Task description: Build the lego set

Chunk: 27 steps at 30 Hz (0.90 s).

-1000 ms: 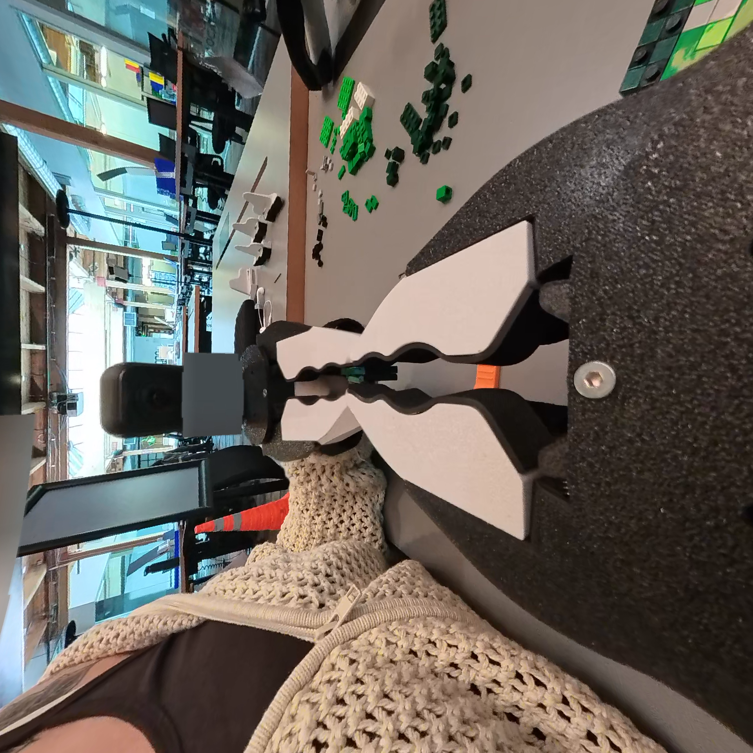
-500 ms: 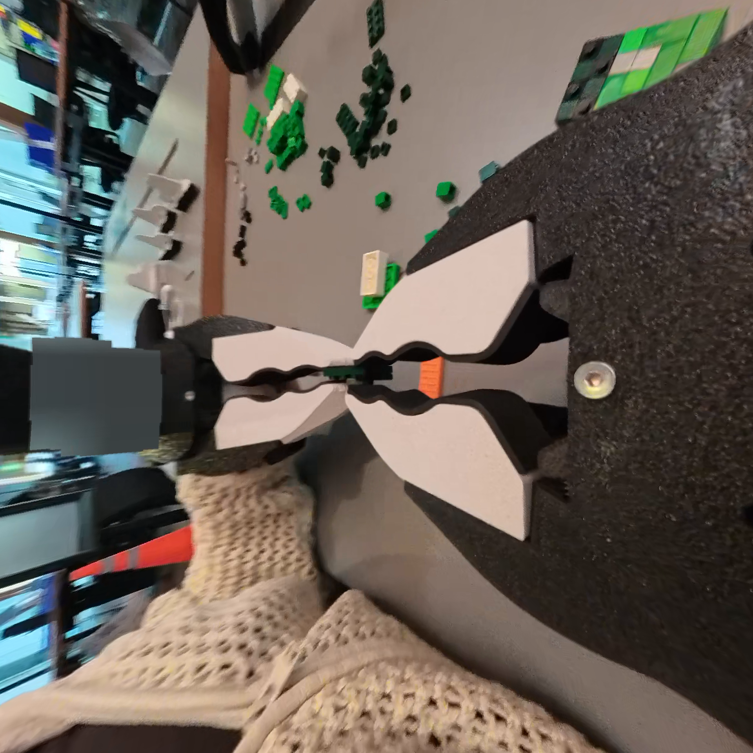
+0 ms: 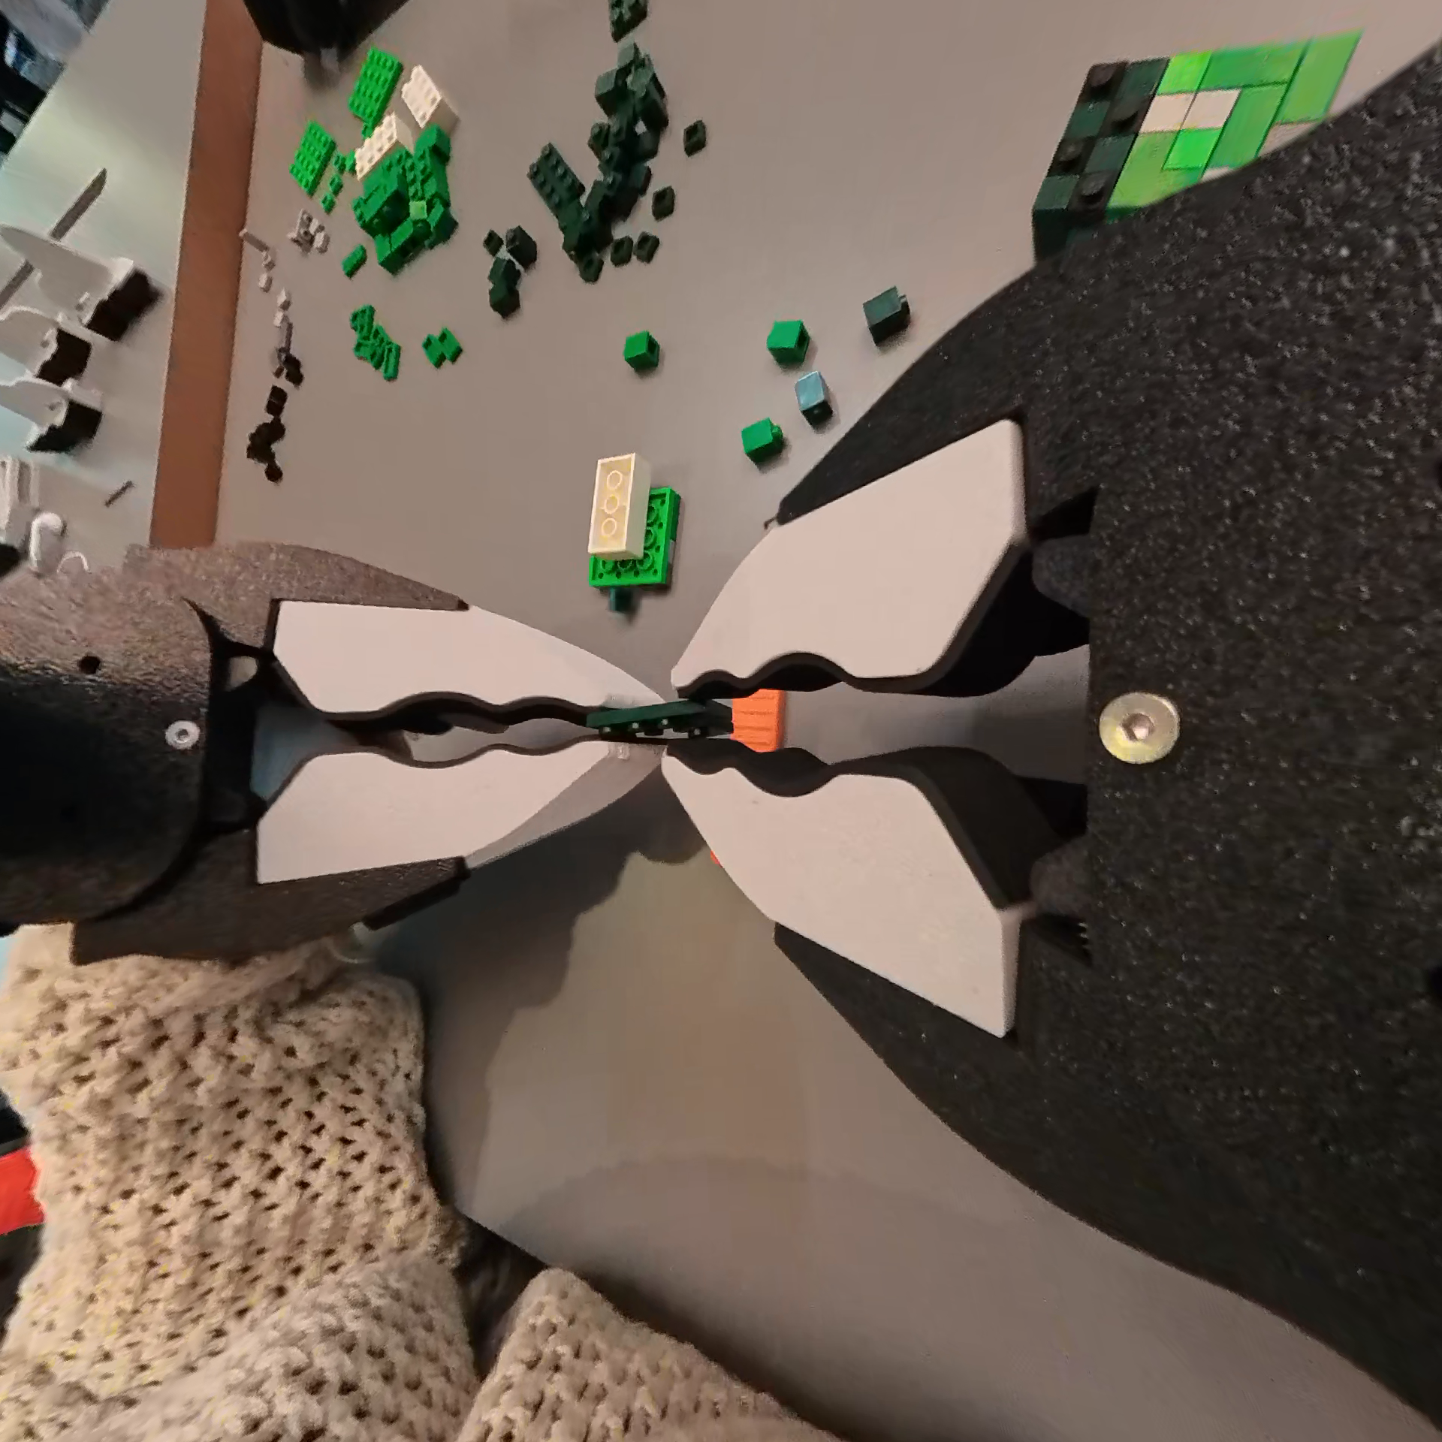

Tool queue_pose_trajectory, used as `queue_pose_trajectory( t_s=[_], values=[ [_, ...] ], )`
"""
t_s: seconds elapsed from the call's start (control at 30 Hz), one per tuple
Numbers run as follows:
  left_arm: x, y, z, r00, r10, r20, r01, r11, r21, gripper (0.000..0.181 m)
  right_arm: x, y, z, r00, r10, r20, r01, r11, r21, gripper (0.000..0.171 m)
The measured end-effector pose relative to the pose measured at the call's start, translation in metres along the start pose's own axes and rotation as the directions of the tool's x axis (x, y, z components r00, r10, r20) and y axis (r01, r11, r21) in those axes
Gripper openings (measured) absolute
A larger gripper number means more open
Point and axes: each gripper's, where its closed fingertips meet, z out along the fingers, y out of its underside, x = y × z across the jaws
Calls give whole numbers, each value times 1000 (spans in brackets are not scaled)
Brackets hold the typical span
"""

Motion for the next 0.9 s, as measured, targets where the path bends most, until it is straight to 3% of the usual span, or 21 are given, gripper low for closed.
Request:
queue_pose_trajectory(
  t_s=[0.13,0.47,0.53,0.57,0.63,0.73,0.9],
  values=[
    [-6,-5,-4,998,-62,1,62,995,75,4,8,-3,-4,999,18,-44,-16,998,59,11],
    [-1,-16,-8,994,-81,-68,92,981,169,4,5,-14,-7,989,141,52,-148,975,165,9],
    [-3,-21,-10,998,-57,-32,63,975,211,15,6,-18,-10,979,190,79,-202,960,196,8],
    [-6,-24,-11,999,-33,16,29,972,234,33,6,-20,-12,969,225,103,-242,947,210,8],
    [-13,-30,-16,987,64,151,-101,962,255,44,8,-23,-14,946,289,147,-317,920,229,8],
    [-18,-34,-21,888,287,359,-364,916,170,41,8,-25,-16,905,367,215,-413,880,236,8],
    [-11,-36,-18,723,511,466,-588,808,25,32,5,-23,-15,845,446,296,-512,835,202,8]
  ],
)
